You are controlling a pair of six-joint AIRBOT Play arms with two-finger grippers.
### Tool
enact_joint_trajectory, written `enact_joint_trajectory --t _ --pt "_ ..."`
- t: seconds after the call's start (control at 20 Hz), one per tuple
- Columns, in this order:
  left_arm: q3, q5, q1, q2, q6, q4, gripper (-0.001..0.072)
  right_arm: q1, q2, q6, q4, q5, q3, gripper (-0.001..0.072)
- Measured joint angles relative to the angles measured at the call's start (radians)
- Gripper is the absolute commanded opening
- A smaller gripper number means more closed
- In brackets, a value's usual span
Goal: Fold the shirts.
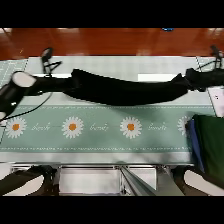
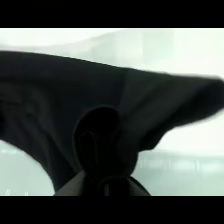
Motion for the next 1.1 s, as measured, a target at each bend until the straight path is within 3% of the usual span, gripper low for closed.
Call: enact_joint_trajectory --t 0.15,0.35,0.7,0.9,1.1 --pt "0.164 -0.006 -0.171 -0.171 0.003 -0.029 0.0014 -0.014 0.245 0.04 -0.018 0.038 -0.134 0.0025" --pt "0.455 -0.131 -0.368 -0.443 -0.048 -0.041 0.0014 -0.02 0.49 0.106 -0.028 0.068 -0.246 0.0025" --pt "0.676 -0.269 -0.625 -0.671 -0.109 -0.047 0.0015 -0.021 0.629 0.164 -0.035 0.092 -0.297 0.0026" --pt "0.697 -0.289 -0.65 -0.684 -0.117 -0.06 0.0015 -0.021 0.637 0.17 -0.032 0.09 -0.302 0.0026" --pt "0.687 -0.342 -0.496 -0.617 -0.113 -0.062 0.0015 -0.012 0.587 0.137 0.048 0.072 -0.302 0.0026"
